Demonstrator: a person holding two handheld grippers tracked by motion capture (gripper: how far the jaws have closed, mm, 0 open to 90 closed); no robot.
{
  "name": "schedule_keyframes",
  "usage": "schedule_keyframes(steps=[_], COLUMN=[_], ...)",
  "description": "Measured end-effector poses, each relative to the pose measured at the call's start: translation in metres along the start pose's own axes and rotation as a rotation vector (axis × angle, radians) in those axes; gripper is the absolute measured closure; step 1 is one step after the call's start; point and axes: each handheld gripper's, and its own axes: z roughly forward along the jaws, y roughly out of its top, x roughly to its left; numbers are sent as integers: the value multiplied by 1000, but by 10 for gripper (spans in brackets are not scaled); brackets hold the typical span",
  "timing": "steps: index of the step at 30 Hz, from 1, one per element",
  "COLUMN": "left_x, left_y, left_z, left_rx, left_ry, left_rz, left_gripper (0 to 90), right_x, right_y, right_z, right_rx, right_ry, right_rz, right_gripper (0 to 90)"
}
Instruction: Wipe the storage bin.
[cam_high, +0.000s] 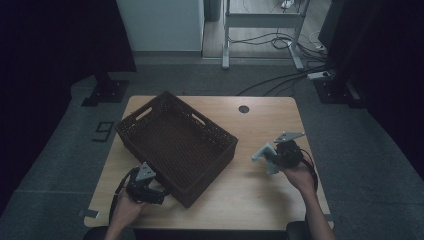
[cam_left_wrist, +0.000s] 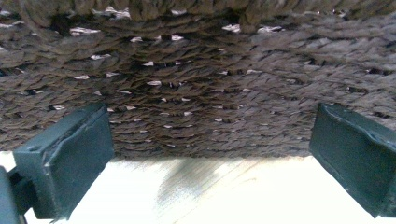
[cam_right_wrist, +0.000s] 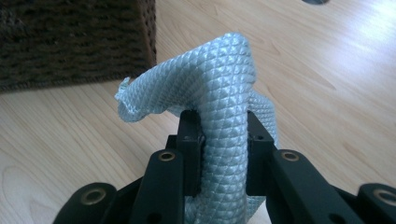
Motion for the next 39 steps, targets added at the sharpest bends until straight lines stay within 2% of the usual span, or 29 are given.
schedule_keyframes(steps=[7, 21, 27, 34, 39], left_x=[-1, -1, -1, -1, -1], left_y=[1, 0, 0, 0, 0], left_z=[1, 2, 2, 2, 2], left_rx=[-3, -5, -7, -9, -11], left_ry=[4, 3, 3, 4, 7], left_rz=[-4, -6, -5, -4, -4], left_gripper=[0, 0, 0, 0, 0], right_x=[11, 35, 45, 50, 56], right_y=[18, 51, 54, 54, 52], right_z=[11, 50, 59, 58, 57], right_rx=[-4, 17, 21, 13, 6], right_ry=[29, 81, 83, 86, 122], right_rz=[-34, -97, -143, -152, -162], right_gripper=[719, 713, 709, 708, 708])
